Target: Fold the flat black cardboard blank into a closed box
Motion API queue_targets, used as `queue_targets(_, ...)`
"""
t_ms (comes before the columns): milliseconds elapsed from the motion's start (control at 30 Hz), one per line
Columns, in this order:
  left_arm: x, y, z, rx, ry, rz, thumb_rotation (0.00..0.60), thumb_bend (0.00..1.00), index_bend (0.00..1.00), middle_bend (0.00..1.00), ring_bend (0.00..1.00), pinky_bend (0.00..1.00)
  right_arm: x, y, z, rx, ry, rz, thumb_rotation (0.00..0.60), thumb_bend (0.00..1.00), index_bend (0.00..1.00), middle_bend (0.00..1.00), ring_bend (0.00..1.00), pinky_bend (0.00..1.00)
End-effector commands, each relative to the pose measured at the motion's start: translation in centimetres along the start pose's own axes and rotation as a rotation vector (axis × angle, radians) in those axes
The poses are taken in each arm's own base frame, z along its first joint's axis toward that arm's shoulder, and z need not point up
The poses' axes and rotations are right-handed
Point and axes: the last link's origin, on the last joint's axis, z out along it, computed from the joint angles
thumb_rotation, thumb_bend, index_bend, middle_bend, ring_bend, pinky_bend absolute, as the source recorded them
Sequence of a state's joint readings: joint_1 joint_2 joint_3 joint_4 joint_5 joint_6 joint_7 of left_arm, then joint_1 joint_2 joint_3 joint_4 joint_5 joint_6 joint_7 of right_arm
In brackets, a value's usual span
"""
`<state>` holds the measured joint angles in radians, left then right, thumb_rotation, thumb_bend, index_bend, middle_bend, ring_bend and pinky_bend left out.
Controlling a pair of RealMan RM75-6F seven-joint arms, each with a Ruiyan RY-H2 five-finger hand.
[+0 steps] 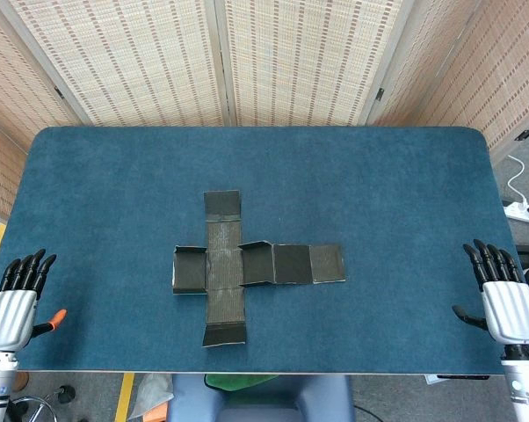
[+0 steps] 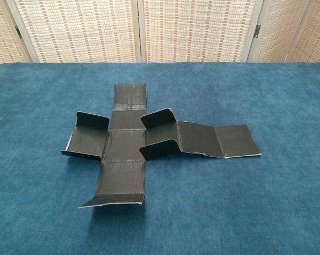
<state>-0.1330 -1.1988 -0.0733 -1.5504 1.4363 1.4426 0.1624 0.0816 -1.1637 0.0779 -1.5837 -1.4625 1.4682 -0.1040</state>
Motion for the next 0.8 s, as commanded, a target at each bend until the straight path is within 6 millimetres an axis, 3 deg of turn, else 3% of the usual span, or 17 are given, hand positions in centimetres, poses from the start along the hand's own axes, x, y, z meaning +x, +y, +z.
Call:
queue_targets(33,0.0,0.0,0.0,0.005,0.008,0.003,0.600,0.20,0.00,0.00,0.00,0.05,-0.1,-0.1,0.1,0.001,-0.002,0.005,0.600,0.04,0.00,0.02,0.00,0.08)
queue_targets(533,0.4,-0.1,-0.9,0.002,0.033,0.000,0.600,0.20,0.00,0.00,0.00,0.06,0.1,-0.9,-0.4,0.040,-0.013,0.088,0.600,0.04,0.00,0.06,0.05,0.19)
queue_targets(633,0.3,-0.2,-0.9,0.004,0.030,-0.002,0.600,0.20,0.00,0.00,0.00,0.05,0.1,-1.8,0.1,0.062,-0.024,0.110,0.600,0.04,0.00,0.08,0.12,0.30)
queue_targets(800,0.1,-0.1,-0.7,-0.001,0.026,-0.007,0.600,0.20,0.00,0.00,0.00,0.06,0.0,-4.7,2.1,0.133,-0.080,0.123,0.600,0.04,0.00,0.09,0.42,0.73)
